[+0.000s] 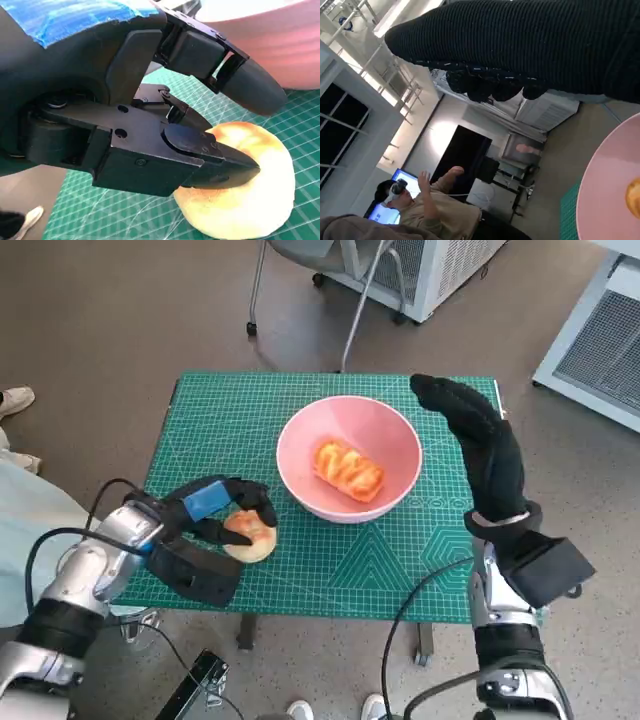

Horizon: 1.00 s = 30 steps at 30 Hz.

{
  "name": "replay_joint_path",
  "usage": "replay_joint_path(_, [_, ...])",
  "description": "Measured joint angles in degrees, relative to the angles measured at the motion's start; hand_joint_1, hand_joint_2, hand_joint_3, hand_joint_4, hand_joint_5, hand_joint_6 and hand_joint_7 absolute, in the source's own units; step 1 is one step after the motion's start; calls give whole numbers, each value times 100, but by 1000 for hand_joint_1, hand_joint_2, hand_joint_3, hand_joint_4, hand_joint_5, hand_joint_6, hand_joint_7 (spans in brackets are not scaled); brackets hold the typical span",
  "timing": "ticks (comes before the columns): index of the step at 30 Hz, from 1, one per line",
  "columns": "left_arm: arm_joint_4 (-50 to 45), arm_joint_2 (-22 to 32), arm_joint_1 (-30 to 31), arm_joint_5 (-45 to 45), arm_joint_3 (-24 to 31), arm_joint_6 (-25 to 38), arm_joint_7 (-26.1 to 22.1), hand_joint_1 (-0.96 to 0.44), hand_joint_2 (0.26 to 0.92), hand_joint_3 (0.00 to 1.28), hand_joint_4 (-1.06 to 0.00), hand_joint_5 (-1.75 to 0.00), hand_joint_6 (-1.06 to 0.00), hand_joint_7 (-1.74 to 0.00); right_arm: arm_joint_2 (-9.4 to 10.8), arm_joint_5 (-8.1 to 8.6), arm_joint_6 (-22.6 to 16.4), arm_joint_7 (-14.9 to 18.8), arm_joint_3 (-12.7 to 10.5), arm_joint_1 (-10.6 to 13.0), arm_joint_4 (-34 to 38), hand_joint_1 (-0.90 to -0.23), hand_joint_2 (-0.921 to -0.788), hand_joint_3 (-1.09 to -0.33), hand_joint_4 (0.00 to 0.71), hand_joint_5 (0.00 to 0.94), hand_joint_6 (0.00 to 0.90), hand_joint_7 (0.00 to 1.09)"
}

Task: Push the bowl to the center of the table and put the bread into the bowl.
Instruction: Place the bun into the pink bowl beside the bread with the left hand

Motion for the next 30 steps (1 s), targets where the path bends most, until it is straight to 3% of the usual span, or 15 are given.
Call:
replay_joint_path(17, [-934, 260, 465, -685, 628, 151, -554, 3, 920, 44, -569, -1242, -800, -1025, 17, 26, 27, 25, 17, 1, -2, -479, -921, -581, 473, 6, 149, 877])
replay_joint_path(30, [-1667, 293, 488, -1264, 1337, -91, -361, 3, 916, 27, -620, -1143, -805, -1065, 39, 61, 91, 74, 41, 9, -14, -477, -921, -577, 477, 8, 153, 873])
